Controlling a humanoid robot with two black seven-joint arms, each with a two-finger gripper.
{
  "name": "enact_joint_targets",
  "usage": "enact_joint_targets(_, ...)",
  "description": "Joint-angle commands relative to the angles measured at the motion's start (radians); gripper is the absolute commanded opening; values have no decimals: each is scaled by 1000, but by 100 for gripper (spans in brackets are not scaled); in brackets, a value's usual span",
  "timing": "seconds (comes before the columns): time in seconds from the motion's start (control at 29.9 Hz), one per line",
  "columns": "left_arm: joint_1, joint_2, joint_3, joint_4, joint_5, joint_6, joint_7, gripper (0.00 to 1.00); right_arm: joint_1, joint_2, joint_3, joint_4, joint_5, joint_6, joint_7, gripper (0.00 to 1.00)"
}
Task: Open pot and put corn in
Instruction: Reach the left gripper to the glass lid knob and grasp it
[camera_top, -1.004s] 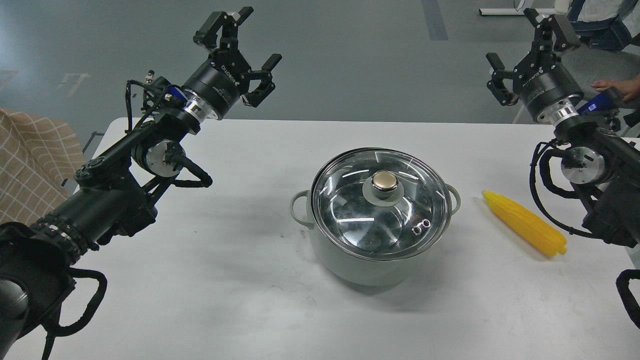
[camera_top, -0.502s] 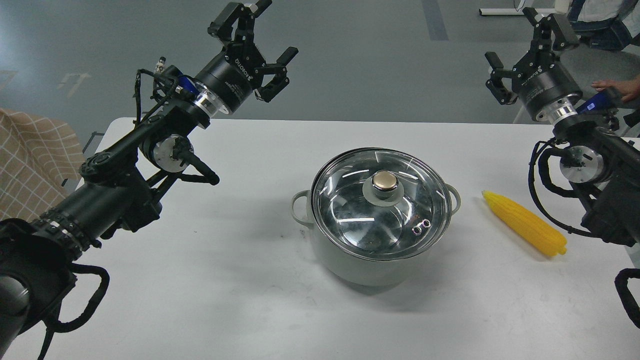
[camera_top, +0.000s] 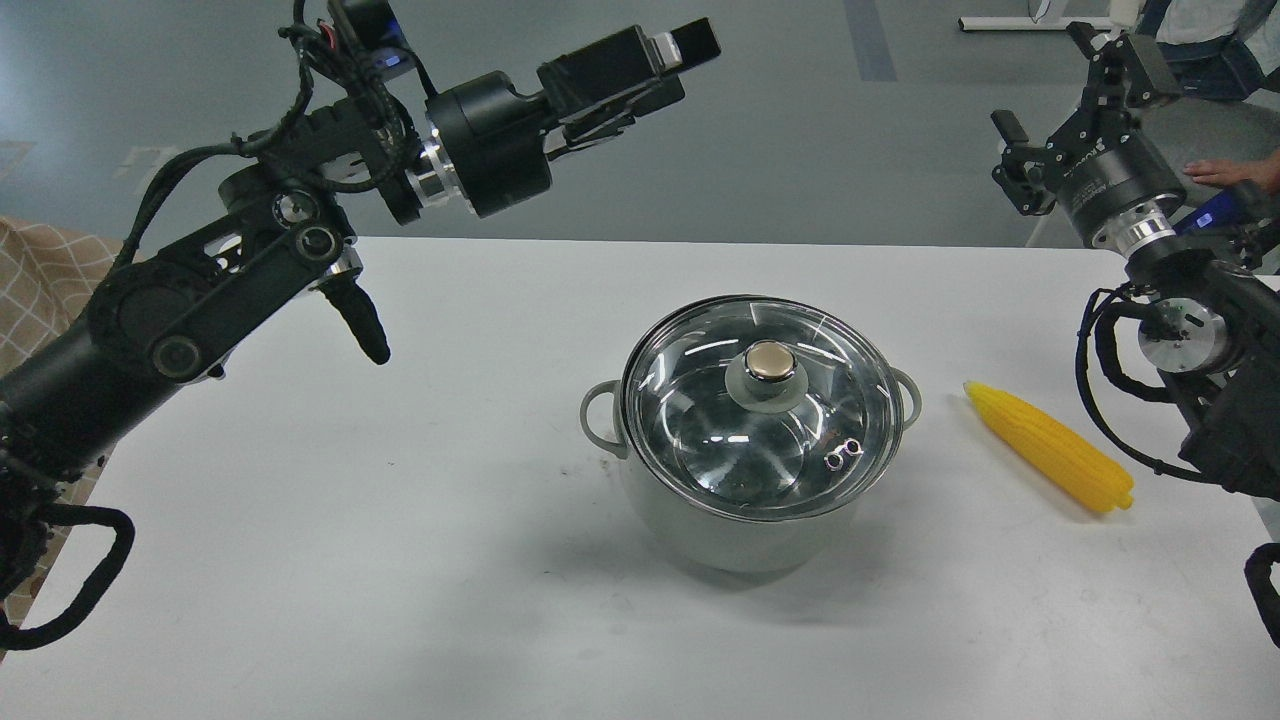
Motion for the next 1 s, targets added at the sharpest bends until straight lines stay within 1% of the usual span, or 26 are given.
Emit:
enact_joint_targets(0.0, -1, -6, 15, -73, 317, 22, -23, 98, -13, -10, 0, 2, 0, 0, 0, 100)
enact_joint_targets(0.07, -1, -11, 18, -85, 470, 35, -32, 98, -14, -17, 2, 2, 0, 0, 0, 100)
enact_joint_targets(0.1, -1, -11, 18, -85, 471, 35, -33, 98, -14, -17, 2, 2, 0, 0, 0, 100)
enact_joint_targets(0.17, 1, -15, 26, -77, 671, 66, -69, 98, -14, -18, 2, 3, 1, 0, 0, 100)
enact_joint_targets(0.23, -4, -26, 70, -71, 771, 89, -87, 98, -19, -20, 2, 3, 1, 0, 0, 100)
enact_joint_targets(0.27, -7, -27, 102, -71, 811, 103, -87, 98, -19, -20, 2, 3, 1, 0, 0, 100)
enact_joint_targets(0.4, -13, -37, 171, -67, 811, 115, -87, 98, -19, -20, 3, 3, 0, 0, 0, 100)
enact_joint_targets(0.47, -14, -72, 202, -27, 811, 117, -87, 98, -19, -20, 2, 5, 0, 0, 0, 100)
enact_joint_targets(0.67, -16, -161, 220, 58, 811, 115, -87, 98, -22, -20, 2, 5, 1, 0, 0, 100)
enact_joint_targets(0.84, -50, -201, 308, 142, 811, 124, -87, 97, -26, -20, 3, 9, 1, 0, 0, 100)
enact_joint_targets(0.9, -48, -211, 317, 156, 811, 144, -87, 97, -26, -20, 5, 11, 1, 0, 0, 100)
enact_joint_targets(0.97, -45, -210, 319, 156, 811, 147, -87, 97, -26, -20, 5, 11, 1, 0, 0, 100)
